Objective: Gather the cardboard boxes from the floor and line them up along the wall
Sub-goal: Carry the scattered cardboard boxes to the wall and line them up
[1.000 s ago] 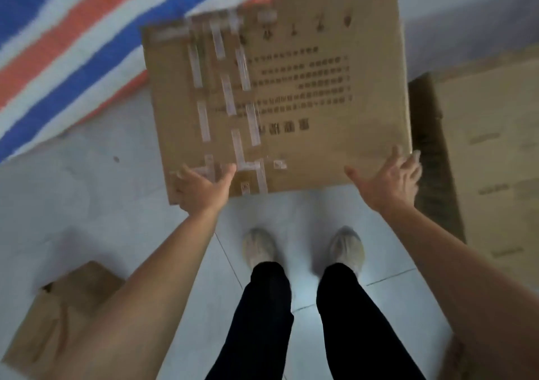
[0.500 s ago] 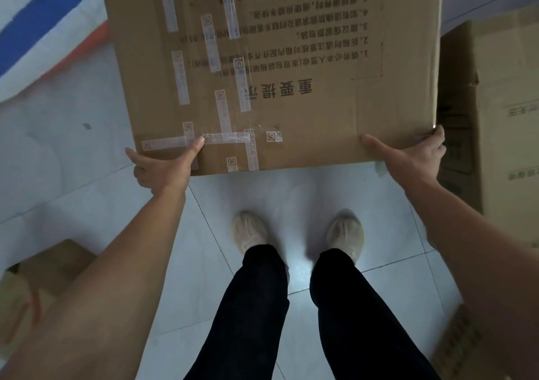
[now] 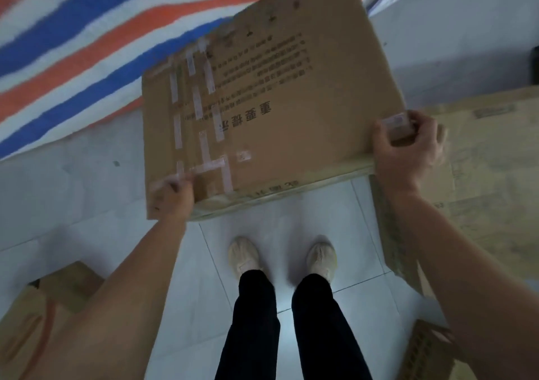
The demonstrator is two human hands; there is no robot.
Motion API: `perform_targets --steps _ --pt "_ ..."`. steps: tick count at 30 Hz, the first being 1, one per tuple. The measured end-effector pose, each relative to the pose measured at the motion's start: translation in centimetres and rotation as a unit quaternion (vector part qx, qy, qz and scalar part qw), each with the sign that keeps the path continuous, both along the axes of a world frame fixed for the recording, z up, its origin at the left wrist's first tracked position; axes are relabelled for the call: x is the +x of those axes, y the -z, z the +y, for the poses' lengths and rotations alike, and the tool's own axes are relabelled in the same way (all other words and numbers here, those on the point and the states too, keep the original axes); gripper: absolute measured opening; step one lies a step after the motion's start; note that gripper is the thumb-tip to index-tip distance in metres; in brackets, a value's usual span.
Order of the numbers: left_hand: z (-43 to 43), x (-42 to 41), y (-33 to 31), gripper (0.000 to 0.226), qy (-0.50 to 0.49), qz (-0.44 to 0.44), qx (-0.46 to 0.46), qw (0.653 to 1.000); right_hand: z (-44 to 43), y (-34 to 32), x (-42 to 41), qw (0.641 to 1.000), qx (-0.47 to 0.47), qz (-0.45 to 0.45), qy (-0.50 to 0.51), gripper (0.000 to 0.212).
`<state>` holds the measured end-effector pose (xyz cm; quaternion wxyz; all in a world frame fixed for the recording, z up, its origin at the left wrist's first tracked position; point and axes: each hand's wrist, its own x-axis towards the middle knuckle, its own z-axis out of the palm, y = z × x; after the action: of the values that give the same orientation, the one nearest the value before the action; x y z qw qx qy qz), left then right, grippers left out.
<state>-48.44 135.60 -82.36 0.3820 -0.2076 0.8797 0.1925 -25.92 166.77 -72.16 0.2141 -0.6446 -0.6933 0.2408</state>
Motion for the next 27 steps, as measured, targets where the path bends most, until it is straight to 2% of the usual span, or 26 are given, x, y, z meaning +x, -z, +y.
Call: perform_targets --steps 2,4,6,8,10,14,18,21,23,25,27 --pt "2.1 1.2 -2.1 0.079 -0.031 -0.075 0.116 0.99 -1.7 -2.0 -1.4 0.997 0.016 0.051 -0.06 0.051" --pt "6.0 3.0 -7.5 0.051 -0.065 -0.134 0.235 0.96 -4.1 -3.1 -2.2 0.991 0.014 0.072 -0.115 0.047" --pt "8.4 4.0 -11.2 0.051 -0.068 -0.178 0.298 0.935 -6.5 -3.4 -2.6 0.979 0.028 0.08 -0.183 0.045" --pt "8.6 3.9 -12.3 0.069 -0.083 -0.187 0.306 0.93 -8.4 -3.4 -3.0 0.959 0.057 0.092 -0.262 0.045" --pt "7.2 2.9 -12.5 0.084 -0.117 -0.191 0.302 0.927 -10.0 -3.5 -3.7 0.946 0.092 0.094 -0.298 0.048" --pt "5.0 0.6 -13.7 0.098 -0.184 -0.205 0.339 0.9 -13.3 -5.0 -3.3 0.932 0.111 0.063 -0.339 0.055" --pt "6.3 -2.4 -17.8 0.106 -0.119 -0.14 0.376 0.908 -17.2 -7.2 -3.2 0.89 0.096 0.066 -0.441 0.06" --pt "7.1 -4.6 -22.2 0.07 -0.064 -0.075 0.417 0.904 -19.3 -9.8 -4.6 0.851 0.072 0.087 -0.513 0.049" --pt "6.5 -5.1 -23.1 0.048 -0.071 -0.036 0.382 0.921 -19.6 -10.8 -5.7 0.836 0.044 0.099 -0.537 0.037" --pt "4.7 -5.7 -23.0 0.05 -0.088 -0.015 0.358 0.929 -19.0 -11.3 -7.2 0.853 0.018 0.088 -0.515 0.033" --pt "2.8 -5.7 -23.1 0.074 -0.107 -0.017 0.363 0.925 -17.1 -10.8 -8.1 0.908 -0.034 -0.003 -0.416 0.052"
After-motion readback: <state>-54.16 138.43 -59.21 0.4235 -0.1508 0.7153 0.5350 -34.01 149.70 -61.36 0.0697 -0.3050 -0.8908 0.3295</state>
